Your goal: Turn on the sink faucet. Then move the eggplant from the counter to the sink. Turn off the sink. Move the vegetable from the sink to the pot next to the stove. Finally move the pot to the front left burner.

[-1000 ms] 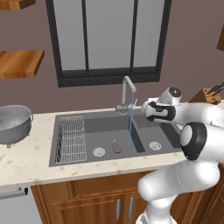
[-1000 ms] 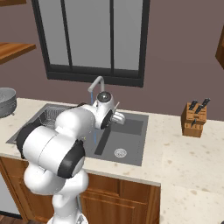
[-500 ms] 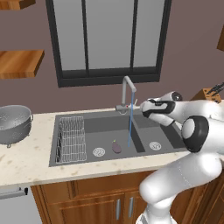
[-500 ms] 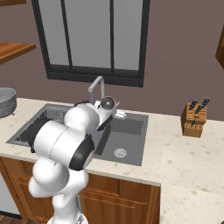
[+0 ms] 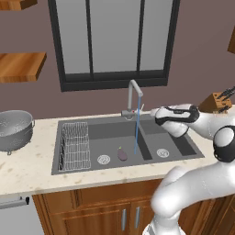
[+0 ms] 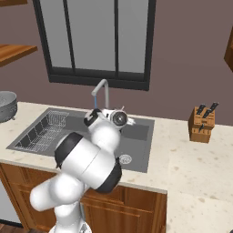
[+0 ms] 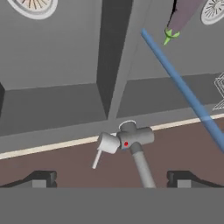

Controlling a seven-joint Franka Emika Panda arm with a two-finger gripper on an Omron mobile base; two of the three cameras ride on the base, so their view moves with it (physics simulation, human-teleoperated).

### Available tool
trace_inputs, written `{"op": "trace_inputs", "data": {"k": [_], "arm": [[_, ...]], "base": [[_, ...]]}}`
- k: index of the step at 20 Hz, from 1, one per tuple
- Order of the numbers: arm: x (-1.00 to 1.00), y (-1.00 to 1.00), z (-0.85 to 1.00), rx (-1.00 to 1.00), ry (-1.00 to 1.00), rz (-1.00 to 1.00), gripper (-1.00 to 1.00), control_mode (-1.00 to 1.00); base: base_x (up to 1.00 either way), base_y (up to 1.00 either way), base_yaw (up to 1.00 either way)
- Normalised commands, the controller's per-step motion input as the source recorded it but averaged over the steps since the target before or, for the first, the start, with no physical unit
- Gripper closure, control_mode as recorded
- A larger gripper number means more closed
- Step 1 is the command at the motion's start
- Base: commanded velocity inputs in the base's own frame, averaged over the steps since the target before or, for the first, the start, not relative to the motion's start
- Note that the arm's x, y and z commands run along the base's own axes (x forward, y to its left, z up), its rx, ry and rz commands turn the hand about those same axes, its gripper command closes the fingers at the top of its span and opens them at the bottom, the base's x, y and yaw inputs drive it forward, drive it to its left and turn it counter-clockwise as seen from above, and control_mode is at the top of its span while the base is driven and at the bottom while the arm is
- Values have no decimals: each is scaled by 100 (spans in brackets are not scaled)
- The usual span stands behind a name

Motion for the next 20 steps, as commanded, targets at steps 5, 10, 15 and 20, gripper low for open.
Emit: {"op": "trace_inputs", "data": {"k": [5,10,15,20], "arm": [[1,-7,0,-5,-11,9,-100,-100],[12,0,7,-4,-11,8,-100,-100],[22,-2,17,-4,-12,8,-100,-100],[20,0,15,-5,-10,9,-100,-100]], "base": [[0,0,0],[0,0,0],[0,0,0],[0,0,0]]}}
